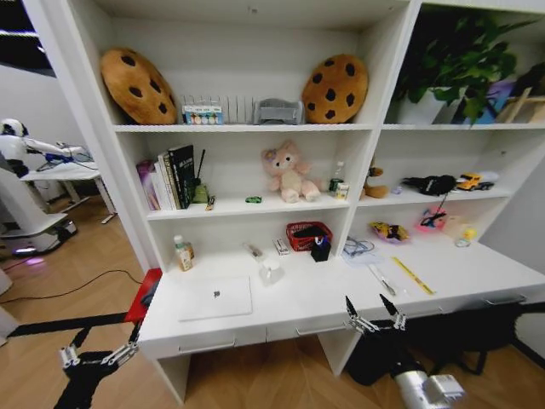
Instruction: Organize the objects on the table.
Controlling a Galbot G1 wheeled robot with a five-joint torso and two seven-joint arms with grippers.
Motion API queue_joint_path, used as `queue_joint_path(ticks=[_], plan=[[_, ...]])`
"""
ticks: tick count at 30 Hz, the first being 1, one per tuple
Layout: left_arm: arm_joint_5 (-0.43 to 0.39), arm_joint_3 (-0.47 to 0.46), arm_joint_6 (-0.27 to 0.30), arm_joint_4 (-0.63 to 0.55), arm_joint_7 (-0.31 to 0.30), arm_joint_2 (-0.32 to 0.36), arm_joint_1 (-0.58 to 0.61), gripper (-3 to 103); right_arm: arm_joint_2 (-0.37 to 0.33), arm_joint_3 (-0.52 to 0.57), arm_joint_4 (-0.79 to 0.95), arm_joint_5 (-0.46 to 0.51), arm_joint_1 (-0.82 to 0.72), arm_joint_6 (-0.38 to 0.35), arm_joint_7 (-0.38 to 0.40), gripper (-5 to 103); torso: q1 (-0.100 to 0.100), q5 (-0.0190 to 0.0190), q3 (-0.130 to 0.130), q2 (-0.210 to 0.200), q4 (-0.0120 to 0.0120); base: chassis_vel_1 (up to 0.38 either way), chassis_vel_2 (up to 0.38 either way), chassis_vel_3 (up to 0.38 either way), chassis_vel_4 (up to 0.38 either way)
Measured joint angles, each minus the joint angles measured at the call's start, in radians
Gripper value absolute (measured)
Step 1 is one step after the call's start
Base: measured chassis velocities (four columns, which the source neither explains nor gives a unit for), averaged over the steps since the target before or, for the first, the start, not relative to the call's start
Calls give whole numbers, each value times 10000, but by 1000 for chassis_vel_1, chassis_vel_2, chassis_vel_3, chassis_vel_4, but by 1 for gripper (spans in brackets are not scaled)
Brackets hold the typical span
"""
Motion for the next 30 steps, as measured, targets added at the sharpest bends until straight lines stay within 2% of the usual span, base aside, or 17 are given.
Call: queue_joint_path(ticks=[5, 11, 12, 13, 15, 19, 24, 30], plan=[[0, 1, 0, 0, 0, 0, 0, 100, 0, 1, 0, 0, 0, 0, 2, 100, 0, -9, 0, 0, 1, 378, -372, -364, 362], [0, 1, 0, -1, 0, 0, 2, 100, 0, 1, 0, 0, -3, 0, 2, 100, -5, 0, -2, 4, -2, 345, -321, -337, 341], [0, -1, 1, 1, -3, -1, 2, 100, 0, 0, 1, 0, 1, 0, 0, 100, -5, -9, -2, 3, 9, 222, -281, -284, 292], [0, -1, 1, 1, -2, 0, 3, 100, 0, 0, 1, 0, 1, 0, 0, 100, -3, -18, -1, 3, 7, 222, -87, -268, 292], [0, 0, 0, 1, -3, 0, 3, 100, 0, 0, 0, 0, 0, 0, 0, 100, -6, -5, -1, 3, 2, 160, -87, -180, 152], [0, 4, 0, 0, 0, 0, -1, 100, -1, 1, 1, 0, -3, 0, 2, 100, -1, -8, 1, 0, -6, -19, -63, -87, 43], [0, 3, 1, 0, 0, 0, -1, 100, -1, 0, 0, 0, 8, 0, 1, 100, 15, -6, 7, -8, 6, -55, 36, 74, -24], [0, 3, 1, 0, 0, 0, -1, 100, -1, 0, 0, 0, 8, 0, 2, 100, 16, -8, 6, -9, 4, -18, 36, 26, -22]])
